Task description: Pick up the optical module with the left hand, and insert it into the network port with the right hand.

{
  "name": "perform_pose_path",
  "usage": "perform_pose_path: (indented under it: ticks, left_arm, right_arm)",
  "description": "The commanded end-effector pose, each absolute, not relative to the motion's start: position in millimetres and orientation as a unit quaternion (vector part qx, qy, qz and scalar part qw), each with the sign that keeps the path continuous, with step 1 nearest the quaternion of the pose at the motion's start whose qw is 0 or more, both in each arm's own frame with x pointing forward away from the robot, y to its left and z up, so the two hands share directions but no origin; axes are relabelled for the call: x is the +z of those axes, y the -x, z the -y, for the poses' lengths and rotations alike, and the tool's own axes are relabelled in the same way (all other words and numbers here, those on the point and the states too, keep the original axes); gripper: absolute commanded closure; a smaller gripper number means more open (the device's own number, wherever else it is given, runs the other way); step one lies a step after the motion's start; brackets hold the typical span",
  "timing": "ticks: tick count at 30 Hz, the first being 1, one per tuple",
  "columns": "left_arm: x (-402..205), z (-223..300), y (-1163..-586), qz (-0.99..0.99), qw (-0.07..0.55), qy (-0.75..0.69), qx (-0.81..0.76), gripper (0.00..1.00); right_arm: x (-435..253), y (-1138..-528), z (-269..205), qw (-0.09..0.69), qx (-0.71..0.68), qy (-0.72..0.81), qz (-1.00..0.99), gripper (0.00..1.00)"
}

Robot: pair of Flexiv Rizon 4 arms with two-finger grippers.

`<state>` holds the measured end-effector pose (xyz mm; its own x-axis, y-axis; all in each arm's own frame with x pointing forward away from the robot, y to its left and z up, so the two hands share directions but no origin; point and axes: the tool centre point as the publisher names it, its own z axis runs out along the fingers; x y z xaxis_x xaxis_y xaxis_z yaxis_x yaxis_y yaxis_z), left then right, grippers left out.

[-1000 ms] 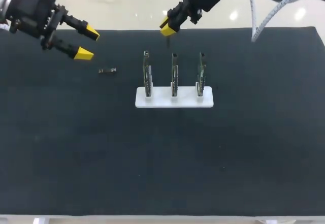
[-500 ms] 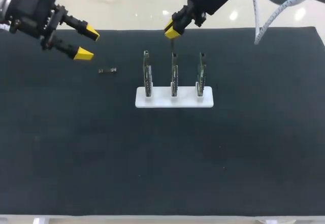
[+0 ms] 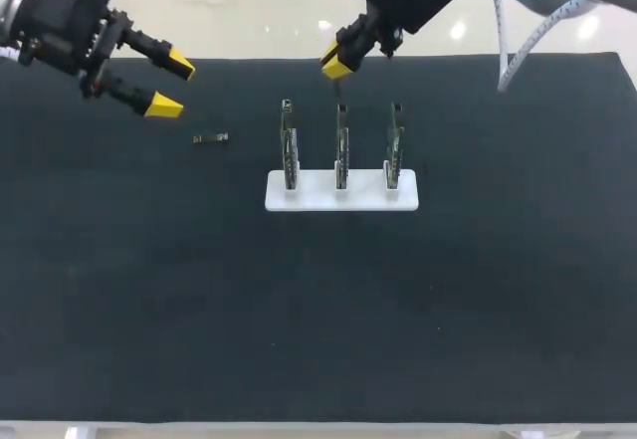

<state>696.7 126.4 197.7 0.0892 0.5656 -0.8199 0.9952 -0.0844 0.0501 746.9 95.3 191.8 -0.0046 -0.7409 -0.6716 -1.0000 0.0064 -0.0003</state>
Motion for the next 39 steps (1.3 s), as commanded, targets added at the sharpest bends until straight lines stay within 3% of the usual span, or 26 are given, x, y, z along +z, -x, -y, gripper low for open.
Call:
perform_pose_path:
  ticks: [1, 39]
  left_arm:
    - [197.7, -126.0, -695.5, -0.592, 0.330, -0.660, -0.324, 0.00]
    - [197.7, -126.0, -695.5, -0.592, 0.330, -0.660, -0.324, 0.00]
  right_arm:
    - [190.5, -745.2, -93.9, 0.259, 0.253, 0.657, -0.662, 1.00]
    - [183.8, -740.5, -92.3, 0.262, 0.253, 0.646, -0.671, 1.00]
